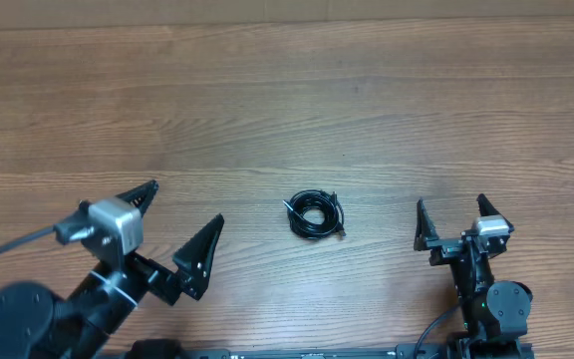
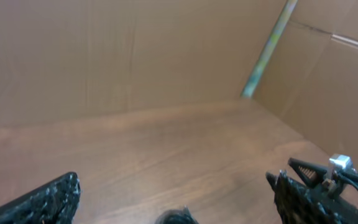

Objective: Untangle cables
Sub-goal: 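Move the left gripper over the coiled black cable bundle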

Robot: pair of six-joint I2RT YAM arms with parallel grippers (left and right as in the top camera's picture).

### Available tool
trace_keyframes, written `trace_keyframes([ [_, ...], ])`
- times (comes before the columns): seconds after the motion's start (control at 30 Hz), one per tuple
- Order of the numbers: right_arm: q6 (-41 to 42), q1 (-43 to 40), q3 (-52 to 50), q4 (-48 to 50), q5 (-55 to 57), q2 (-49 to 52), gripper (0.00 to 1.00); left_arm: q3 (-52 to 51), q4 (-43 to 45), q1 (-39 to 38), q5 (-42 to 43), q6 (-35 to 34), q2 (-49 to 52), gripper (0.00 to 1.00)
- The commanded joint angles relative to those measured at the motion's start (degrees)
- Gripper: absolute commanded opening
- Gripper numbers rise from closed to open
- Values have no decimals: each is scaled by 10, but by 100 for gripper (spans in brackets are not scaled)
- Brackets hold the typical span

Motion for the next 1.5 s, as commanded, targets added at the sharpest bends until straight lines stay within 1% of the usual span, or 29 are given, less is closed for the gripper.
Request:
trace_keyframes([
  [0.0,-1,2,-6,3,7,-5,100,77,-74,3,-17,26,56,100],
  [0.1,0,2,-6,3,7,-5,100,116,-133,3,-32,26,94,100],
  [0.2,-1,2,-6,3,7,-5,100,122,-139,3,-32,22,116,100],
  [0.33,-1,2,-6,3,7,-5,100,122,-148,3,-6,-33,135,100],
  [0.4,-1,2,-6,3,7,-5,100,122,-152,2,16,-37,146,100],
  [0.47,0,2,-6,3,7,-5,100,122,-169,2,21,-37,156,100],
  [0.63,-1,2,-6,3,7,-5,100,122,-238,1,9,-37,192,100],
  [0.77,0,2,-6,3,7,-5,100,122,-291,-18,-31,-37,231,100],
  [0.9,-1,2,-6,3,7,-5,100,122,-295,-68,-75,-42,264,100],
  [1.03,-1,2,-6,3,7,-5,100,122,-282,-142,-164,-98,292,100],
  [1.07,-1,2,-6,3,7,-5,100,122,-273,-184,-200,-118,306,100],
  [1.23,0,2,-6,3,0,-5,100,122,-258,-296,-296,-179,350,100],
  [1.27,9,2,-6,6,-21,-5,100,122,-257,-318,-322,-197,362,100],
  [1.33,54,2,-6,13,-76,-5,100,122,-252,-348,-352,-227,385,100],
  [1.47,171,2,-6,19,-204,-4,100,122,-223,-369,-352,-255,430,99],
])
